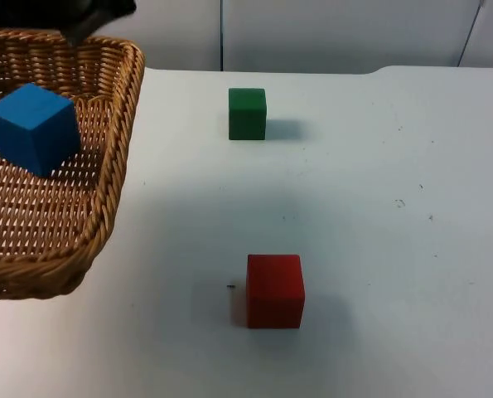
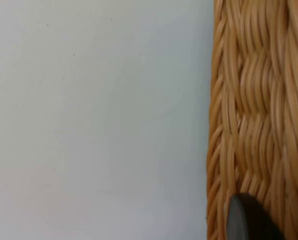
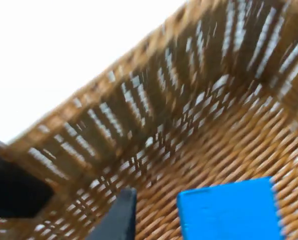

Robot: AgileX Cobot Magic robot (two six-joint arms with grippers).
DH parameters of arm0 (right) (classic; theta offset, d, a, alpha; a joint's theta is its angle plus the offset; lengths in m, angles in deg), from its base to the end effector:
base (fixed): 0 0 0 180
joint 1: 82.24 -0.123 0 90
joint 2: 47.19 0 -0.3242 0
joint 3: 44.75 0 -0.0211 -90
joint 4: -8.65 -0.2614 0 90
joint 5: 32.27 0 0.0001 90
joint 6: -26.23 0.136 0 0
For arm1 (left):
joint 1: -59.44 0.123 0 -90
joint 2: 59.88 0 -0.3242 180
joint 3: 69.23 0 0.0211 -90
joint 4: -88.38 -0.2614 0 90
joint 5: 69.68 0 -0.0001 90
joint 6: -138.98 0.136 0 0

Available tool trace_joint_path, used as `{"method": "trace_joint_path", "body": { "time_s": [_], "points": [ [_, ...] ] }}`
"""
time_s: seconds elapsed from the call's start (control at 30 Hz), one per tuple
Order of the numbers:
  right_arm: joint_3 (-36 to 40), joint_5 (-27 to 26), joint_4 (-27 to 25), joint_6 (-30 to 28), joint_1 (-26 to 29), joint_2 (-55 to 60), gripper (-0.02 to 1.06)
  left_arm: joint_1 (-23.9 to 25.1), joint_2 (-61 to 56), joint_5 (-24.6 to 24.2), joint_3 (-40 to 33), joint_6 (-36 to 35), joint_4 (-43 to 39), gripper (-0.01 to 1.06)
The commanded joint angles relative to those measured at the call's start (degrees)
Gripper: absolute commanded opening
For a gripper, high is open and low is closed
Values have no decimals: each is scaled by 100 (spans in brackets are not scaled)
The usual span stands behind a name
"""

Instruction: Pick up the basket with the left hand and place the blue cube into the basket with the right hand.

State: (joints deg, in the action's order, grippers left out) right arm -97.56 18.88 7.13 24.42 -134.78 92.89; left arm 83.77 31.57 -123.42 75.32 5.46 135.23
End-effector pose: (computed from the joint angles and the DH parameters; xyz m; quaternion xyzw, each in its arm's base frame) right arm 0.3620 0.4771 0.2628 -0.4233 0.8335 0.1634 0.3153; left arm 0.2600 0.0297 0.1988 -0.0562 0.9460 -0.2632 0.1808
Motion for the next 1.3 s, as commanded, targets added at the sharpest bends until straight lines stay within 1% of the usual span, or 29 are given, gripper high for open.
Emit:
{"method": "trace_joint_path", "body": {
  "time_s": [0.0,0.07,0.13,0.17,0.2,0.3,0.33,0.37,0.5,0.53,0.67,0.7,0.73,0.77,0.8,0.83,0.87,0.93,1.03,1.07,1.17,1.2,1.23,1.27],
  "points": [
    [-62,136,11,-297,-25,-706,105,-14,-79,-118,-9,28,230,0],
    [-62,202,11,-354,-25,-919,105,-14,-79,-107,-9,28,230,0],
    [-62,335,11,-619,-25,-1311,105,-14,-79,-96,-9,28,230,0],
    [-62,335,11,-619,-25,-1311,105,-14,-79,-96,-9,28,230,0],
    [-62,492,11,-776,-25,-1617,105,-14,-79,-98,-9,28,242,0],
    [-50,832,11,-938,-25,-2102,105,-14,-79,-85,-9,28,242,0],
    [-50,941,11,-974,-25,-2215,105,-14,-79,-48,-9,28,242,0],
    [-50,941,11,-974,-25,-2215,105,-14,-79,-48,-9,28,242,0],
    [-50,1347,-31,-1149,-25,-2664,105,-14,-79,12,-9,54,254,0],
    [-50,1347,-31,-1149,-25,-2664,105,-14,-79,12,-9,54,254,0],
    [-50,1679,-79,-1187,-25,-2973,105,-14,11,38,-9,159,392,0],
    [-25,1723,-185,-1227,-25,-3040,105,-14,36,67,-9,159,392,0],
    [-25,1723,-185,-1227,-25,-3040,105,-14,36,67,-9,159,392,0],
    [107,1666,-285,-1298,-25,-3133,105,-14,48,93,-9,159,395,0],
    [294,1537,-334,-1385,-25,-3228,105,-14,62,119,-9,159,395,0],
    [776,1177,-334,-1408,-25,-3428,105,-14,62,154,-9,159,405,0],
    [776,1177,-334,-1408,-25,-3428,105,-14,62,154,-9,159,405,0],
    [1611,541,-334,-1408,-25,-3705,105,-14,62,152,-9,189,418,0],
    [3220,-897,-361,-1408,-25,-4210,105,-14,62,152,-9,309,531,0],
    [3220,-897,-361,-1408,-25,-4210,105,-14,62,152,-9,309,531,0],
    [4928,-2276,-469,-1422,-25,-4757,105,-14,62,181,-9,373,530,0],
    [5345,-2585,-480,-1422,-25,-4920,105,-14,62,212,-9,373,530,0],
    [5345,-2585,-480,-1422,-25,-4920,105,-14,62,212,-9,373,530,0],
    [5796,-2850,-484,-1422,-25,-5111,105,-14,62,235,-9,373,530,0]
  ]
}}
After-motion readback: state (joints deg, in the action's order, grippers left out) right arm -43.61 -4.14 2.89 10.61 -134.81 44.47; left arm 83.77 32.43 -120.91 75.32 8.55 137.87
